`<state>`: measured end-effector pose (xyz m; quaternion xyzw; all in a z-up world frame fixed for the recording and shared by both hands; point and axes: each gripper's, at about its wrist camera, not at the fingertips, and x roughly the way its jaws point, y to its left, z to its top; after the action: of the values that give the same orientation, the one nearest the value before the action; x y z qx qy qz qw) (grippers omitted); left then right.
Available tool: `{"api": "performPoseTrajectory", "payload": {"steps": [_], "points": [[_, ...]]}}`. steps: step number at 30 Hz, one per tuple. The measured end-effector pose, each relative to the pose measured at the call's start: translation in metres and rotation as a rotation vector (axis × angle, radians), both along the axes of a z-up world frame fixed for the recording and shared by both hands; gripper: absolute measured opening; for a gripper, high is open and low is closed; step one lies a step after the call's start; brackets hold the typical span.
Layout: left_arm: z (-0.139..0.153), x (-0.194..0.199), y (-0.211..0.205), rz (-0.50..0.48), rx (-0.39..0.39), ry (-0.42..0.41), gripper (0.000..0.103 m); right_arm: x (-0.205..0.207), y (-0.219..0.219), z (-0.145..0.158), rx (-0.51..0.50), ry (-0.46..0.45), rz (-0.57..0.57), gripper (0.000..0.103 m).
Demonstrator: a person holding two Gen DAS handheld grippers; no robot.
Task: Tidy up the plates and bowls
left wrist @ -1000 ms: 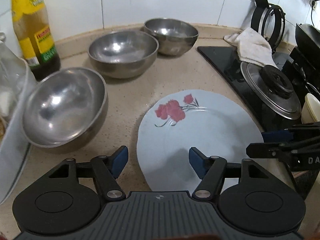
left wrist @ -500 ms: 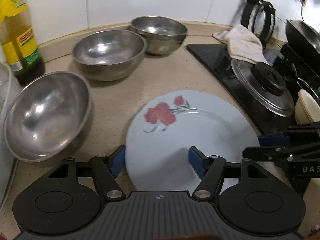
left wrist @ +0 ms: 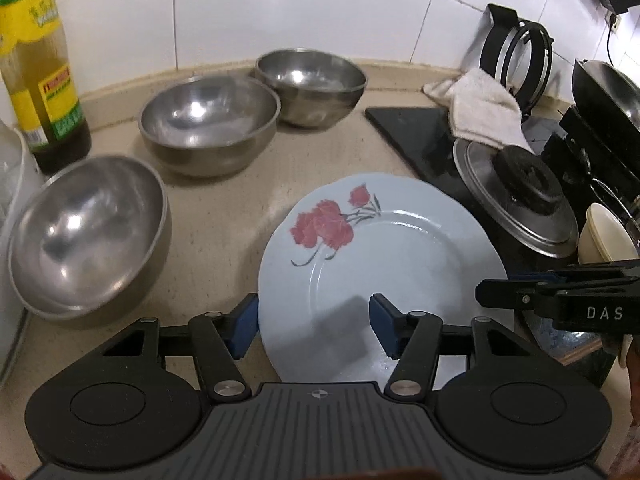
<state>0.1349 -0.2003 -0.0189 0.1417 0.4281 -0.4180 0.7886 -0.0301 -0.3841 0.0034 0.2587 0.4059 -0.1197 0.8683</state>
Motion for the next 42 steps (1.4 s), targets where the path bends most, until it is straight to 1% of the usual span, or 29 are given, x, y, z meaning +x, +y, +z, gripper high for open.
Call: {"api": "performPoseTrajectory", "payload": {"steps": [5,9,15,19,25,32,42], "points": [[0.009,0.001,0.003,0.014,-0.036,0.012,0.065,-0.001,-0.007,0.009,0.027,-0.029,-0.016,0.029],[0.017,0.000,0.006,0.021,-0.052,0.001,0.065,0.000,-0.007,0.018,0.014,-0.043,-0.011,0.029],[0.028,-0.005,0.022,0.052,-0.072,-0.020,0.065,0.000,-0.003,0.026,0.033,-0.067,0.013,0.029],[0.035,-0.013,0.040,0.084,-0.081,-0.032,0.065,0.001,0.008,0.031,0.030,-0.074,0.057,0.029],[0.043,-0.026,0.071,0.158,-0.082,-0.042,0.065,0.003,0.028,0.039,0.041,-0.093,0.133,0.029],[0.052,-0.045,0.112,0.249,-0.085,-0.059,0.065,0.007,0.057,0.040,0.069,-0.084,0.237,0.029],[0.047,-0.061,0.160,0.360,-0.058,-0.041,0.066,0.013,0.095,0.035,0.102,-0.048,0.377,0.029]]}}
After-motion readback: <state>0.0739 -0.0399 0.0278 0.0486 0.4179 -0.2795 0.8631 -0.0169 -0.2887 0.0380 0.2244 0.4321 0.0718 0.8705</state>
